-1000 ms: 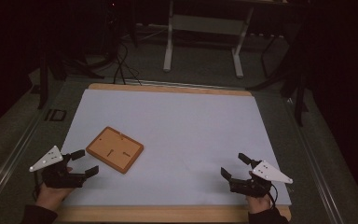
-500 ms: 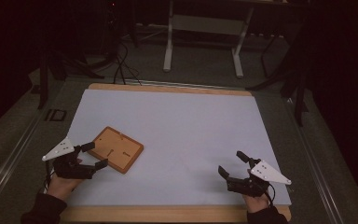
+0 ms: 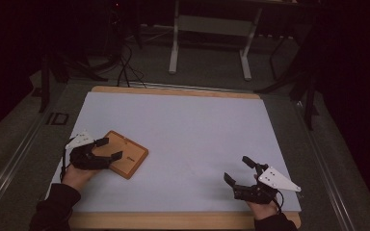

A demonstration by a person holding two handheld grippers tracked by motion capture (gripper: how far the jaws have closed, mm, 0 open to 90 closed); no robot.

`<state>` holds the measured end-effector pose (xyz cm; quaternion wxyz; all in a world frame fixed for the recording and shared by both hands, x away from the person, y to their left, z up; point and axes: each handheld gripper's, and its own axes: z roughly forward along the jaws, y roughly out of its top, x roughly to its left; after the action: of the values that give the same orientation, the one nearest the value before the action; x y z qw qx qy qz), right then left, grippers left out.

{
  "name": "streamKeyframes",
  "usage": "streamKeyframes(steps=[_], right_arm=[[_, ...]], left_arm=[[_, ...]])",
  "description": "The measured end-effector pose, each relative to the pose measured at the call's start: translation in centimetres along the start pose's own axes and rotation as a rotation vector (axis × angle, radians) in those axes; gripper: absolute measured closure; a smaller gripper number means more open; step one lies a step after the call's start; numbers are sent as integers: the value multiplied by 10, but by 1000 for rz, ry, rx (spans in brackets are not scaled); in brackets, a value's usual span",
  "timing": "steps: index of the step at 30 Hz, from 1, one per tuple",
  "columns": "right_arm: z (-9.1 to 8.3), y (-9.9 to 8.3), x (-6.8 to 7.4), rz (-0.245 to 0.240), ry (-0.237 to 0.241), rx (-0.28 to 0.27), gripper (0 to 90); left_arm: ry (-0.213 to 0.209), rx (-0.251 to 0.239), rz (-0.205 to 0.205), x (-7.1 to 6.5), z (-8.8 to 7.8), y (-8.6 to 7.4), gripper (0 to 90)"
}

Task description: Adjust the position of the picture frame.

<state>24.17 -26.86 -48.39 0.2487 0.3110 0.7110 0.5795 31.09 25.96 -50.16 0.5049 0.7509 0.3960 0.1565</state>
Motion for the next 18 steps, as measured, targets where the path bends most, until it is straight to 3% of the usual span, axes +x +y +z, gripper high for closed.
streamKeyframes(steps=[5,12,18], right_arm=[[1,-1,2,-7,18,7,106],[2,-1,2,-2,30,9,107],[5,-3,2,-2,41,21,107]], left_arm=[[37,40,14,6,15,4,214],[72,99,-1,12,30,3,284],[105,130,-1,14,40,4,400]])
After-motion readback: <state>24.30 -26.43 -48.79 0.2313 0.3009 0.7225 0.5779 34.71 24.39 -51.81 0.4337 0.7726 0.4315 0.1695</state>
